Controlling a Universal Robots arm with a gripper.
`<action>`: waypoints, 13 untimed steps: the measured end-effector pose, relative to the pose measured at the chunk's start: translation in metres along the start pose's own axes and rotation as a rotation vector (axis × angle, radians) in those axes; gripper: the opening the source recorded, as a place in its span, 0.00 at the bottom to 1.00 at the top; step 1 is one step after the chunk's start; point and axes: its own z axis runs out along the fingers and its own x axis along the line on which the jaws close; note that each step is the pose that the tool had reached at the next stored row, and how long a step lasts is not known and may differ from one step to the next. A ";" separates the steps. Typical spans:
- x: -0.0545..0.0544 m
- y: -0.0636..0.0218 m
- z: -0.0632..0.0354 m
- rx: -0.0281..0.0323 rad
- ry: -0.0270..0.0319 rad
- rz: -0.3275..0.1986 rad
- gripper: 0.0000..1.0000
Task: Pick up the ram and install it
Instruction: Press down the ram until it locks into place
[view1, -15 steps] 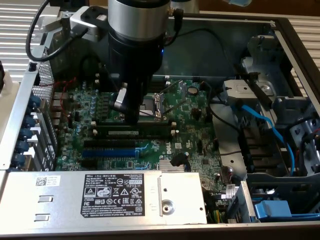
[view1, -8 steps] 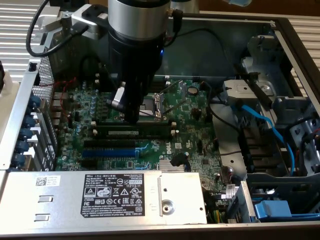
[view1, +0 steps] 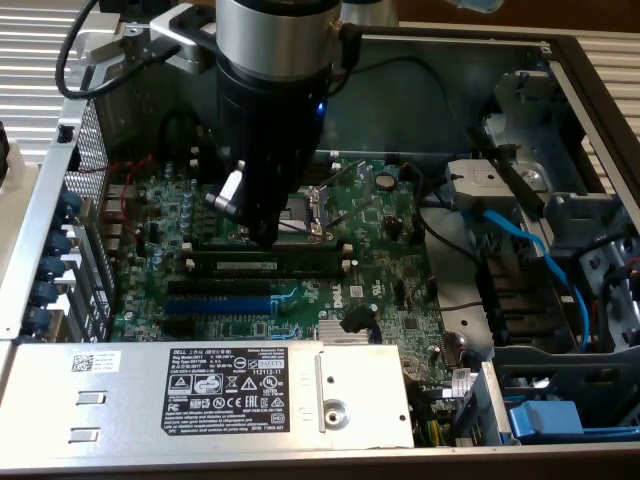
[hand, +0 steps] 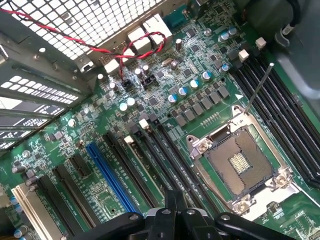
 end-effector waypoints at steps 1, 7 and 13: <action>0.000 0.0000 0.0000 -0.0004 -0.0005 0.016 0.11; 0.000 0.0000 0.0000 -0.0026 -0.0033 0.099 0.11; 0.000 0.0000 0.0002 -0.0046 -0.0057 0.170 0.11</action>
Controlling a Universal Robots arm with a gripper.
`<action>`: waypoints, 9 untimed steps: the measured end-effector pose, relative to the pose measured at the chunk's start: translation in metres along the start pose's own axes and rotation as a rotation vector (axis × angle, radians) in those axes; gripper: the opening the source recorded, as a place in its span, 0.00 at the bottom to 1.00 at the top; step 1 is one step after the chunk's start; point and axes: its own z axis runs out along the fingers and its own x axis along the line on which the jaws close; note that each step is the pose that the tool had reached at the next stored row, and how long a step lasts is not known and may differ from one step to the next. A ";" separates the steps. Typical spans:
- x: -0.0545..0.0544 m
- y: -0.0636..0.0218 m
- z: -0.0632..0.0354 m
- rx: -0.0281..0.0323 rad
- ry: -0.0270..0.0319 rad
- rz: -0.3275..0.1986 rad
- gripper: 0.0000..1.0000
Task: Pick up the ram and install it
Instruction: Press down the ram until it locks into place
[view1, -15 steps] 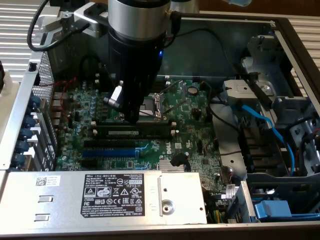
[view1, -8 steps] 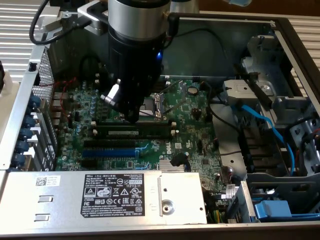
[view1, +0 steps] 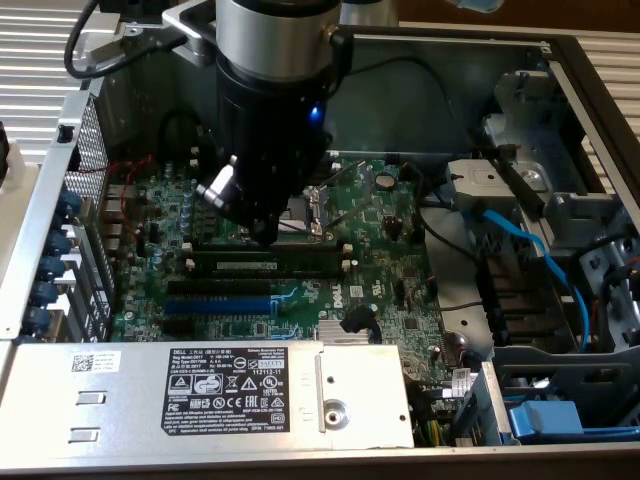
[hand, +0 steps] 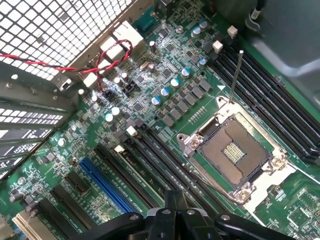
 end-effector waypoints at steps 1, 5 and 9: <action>0.000 0.0000 0.0001 -0.0003 -0.0005 0.014 0.11; 0.000 0.0000 0.0003 -0.0019 -0.0024 0.072 0.11; 0.000 0.0000 0.0005 -0.0035 -0.0043 0.129 0.11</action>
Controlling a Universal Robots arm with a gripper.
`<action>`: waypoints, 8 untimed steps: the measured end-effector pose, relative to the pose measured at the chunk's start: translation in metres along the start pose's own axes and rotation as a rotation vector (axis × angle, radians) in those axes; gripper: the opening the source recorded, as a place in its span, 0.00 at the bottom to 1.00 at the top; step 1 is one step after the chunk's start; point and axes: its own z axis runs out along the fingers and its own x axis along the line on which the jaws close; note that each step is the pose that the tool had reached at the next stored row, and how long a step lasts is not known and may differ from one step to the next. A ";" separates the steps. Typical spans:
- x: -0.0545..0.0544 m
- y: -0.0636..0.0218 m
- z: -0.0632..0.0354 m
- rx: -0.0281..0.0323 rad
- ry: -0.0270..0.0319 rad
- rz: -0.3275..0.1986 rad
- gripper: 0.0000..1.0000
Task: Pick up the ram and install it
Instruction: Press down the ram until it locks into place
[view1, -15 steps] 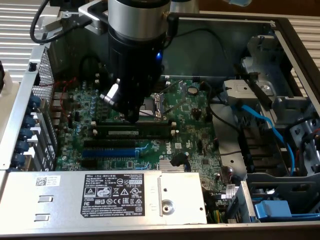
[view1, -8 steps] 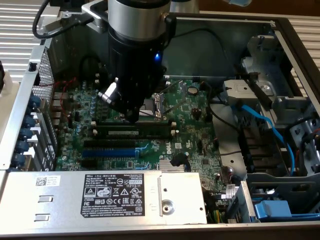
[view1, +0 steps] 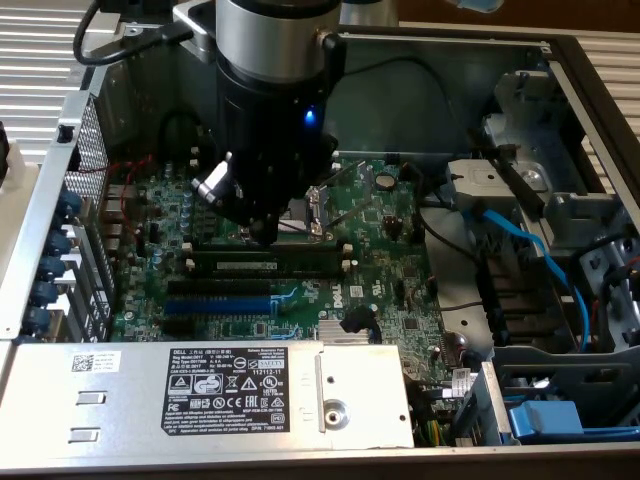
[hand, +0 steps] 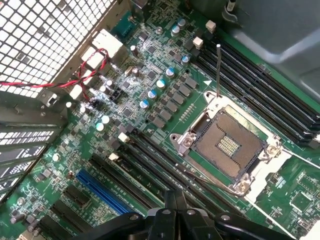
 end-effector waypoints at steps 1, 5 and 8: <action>0.000 0.0000 0.0000 -0.0004 -0.0004 0.014 0.11; 0.000 0.0000 0.0003 -0.0021 -0.0021 0.070 0.11; 0.000 0.0000 0.0005 -0.0034 -0.0034 0.114 0.11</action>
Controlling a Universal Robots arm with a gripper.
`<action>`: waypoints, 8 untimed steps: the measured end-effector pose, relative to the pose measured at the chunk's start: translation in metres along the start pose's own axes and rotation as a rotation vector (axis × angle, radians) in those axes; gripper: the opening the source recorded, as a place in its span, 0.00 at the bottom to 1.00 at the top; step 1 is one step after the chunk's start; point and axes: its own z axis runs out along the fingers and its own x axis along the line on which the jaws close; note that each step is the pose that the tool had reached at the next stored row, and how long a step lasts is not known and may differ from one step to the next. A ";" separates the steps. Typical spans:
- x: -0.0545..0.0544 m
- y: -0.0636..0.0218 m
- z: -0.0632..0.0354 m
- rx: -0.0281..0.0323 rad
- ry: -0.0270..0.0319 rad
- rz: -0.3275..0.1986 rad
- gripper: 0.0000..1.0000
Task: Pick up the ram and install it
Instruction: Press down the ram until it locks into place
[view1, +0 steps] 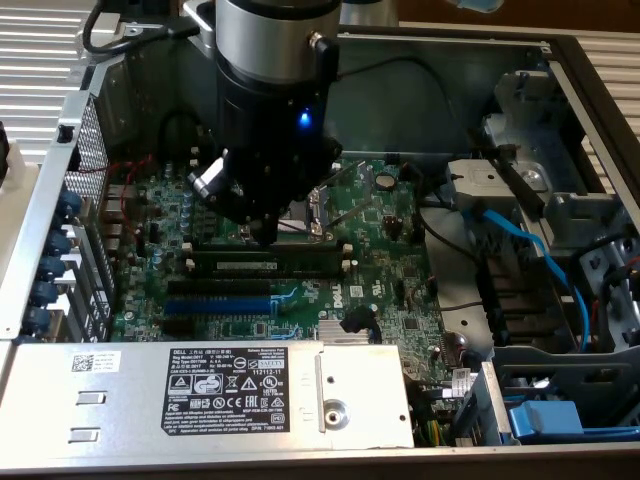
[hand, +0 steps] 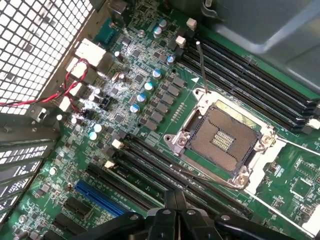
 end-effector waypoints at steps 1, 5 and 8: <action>0.000 0.0000 0.0000 -0.0003 -0.0004 0.014 0.11; 0.000 0.0000 0.0003 -0.0019 -0.0022 0.068 0.11; 0.000 0.0000 0.0004 -0.0030 -0.0035 0.107 0.11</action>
